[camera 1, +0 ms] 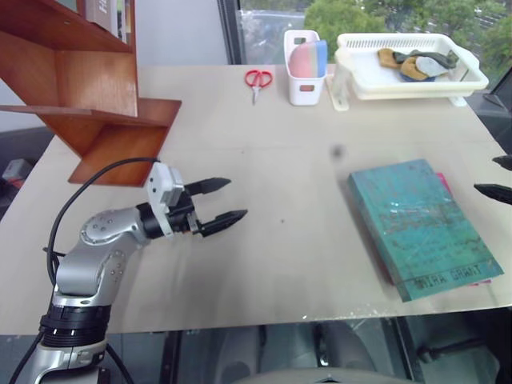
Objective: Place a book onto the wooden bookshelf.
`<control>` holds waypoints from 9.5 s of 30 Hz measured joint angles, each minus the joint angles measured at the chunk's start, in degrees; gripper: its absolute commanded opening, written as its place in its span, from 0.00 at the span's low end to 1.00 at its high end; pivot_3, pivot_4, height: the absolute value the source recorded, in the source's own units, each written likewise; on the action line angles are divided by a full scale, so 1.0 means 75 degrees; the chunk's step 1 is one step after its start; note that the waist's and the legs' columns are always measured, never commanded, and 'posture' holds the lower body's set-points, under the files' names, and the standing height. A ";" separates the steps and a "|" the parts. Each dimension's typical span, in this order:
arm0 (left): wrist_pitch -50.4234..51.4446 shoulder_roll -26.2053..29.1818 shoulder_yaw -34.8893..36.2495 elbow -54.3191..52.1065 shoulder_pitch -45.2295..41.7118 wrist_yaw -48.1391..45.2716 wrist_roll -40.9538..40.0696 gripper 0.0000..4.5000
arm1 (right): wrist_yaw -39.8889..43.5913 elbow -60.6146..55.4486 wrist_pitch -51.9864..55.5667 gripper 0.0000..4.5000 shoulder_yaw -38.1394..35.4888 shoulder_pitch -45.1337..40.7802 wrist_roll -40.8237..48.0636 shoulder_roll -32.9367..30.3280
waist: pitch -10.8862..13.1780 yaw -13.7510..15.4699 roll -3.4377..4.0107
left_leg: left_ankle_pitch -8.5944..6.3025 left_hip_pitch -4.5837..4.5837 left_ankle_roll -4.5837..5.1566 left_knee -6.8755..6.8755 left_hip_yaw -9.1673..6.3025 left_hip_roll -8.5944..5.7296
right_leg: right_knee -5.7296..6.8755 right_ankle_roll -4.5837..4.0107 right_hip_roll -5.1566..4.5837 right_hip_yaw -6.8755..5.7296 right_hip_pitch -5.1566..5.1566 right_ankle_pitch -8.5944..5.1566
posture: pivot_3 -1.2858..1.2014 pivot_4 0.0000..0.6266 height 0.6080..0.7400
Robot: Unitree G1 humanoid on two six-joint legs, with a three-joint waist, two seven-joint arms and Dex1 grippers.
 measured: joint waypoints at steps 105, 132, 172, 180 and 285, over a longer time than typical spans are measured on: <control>0.0486 0.0565 -0.0623 -0.1233 -0.0411 -0.2061 -0.1140 1.00 | -0.2266 -0.6625 0.5809 0.02 0.1134 0.3701 0.0123 0.1155 | -0.0077 -0.0071 -0.0139 | -0.0001 0.0094 -0.0001 0.0004 0.0074 0.0043 | 0.0075 -0.0012 0.0027 0.0076 0.0013 -0.0013 | 0.52 0.24 1.00; 0.0462 0.0775 0.0006 -0.1431 0.0536 -0.1703 -0.1139 1.00 | -0.2613 -0.4674 0.4410 0.02 0.3243 0.0650 -0.0548 0.3735 | -0.0098 -0.0451 -0.0188 | -0.0004 0.0170 -0.0004 -0.0014 0.0192 0.0137 | 0.0086 -0.0070 0.0085 0.0183 -0.0005 0.0004 | 0.52 0.24 1.00; 0.2842 0.0176 0.1483 -0.0775 0.1800 0.1310 -0.2437 1.00 | -0.4498 -0.8114 0.3146 0.00 0.4425 0.0913 -0.1071 0.4130 | -0.0065 -0.0020 -0.0166 | -0.0006 0.0110 -0.0003 -0.0132 0.0237 0.0112 | -0.0018 -0.0052 0.0044 0.0176 -0.0066 0.0013 | 0.52 0.24 1.00; 0.2855 0.0270 0.1466 -0.0810 0.1707 0.1096 -0.2422 1.00 | -0.4463 -0.7556 0.2711 0.00 0.4528 0.0668 -0.1128 0.4660 | -0.0073 -0.0041 -0.0176 | -0.0006 0.0113 -0.0004 -0.0132 0.0240 0.0115 | -0.0017 -0.0064 0.0045 0.0178 -0.0063 0.0009 | 0.52 0.24 1.00; -0.8086 0.5660 -0.3009 1.0347 -0.8462 0.0523 0.8216 0.14 | -0.3522 -0.8654 0.2053 1.00 0.2833 0.0641 0.1253 0.4186 | 0.0003 -0.0208 -0.0233 | -0.0009 -0.0034 -0.0010 -0.0009 0.0180 0.0131 | 0.0122 -0.0027 0.0087 0.0120 -0.0190 0.0010 | 0.52 0.24 1.00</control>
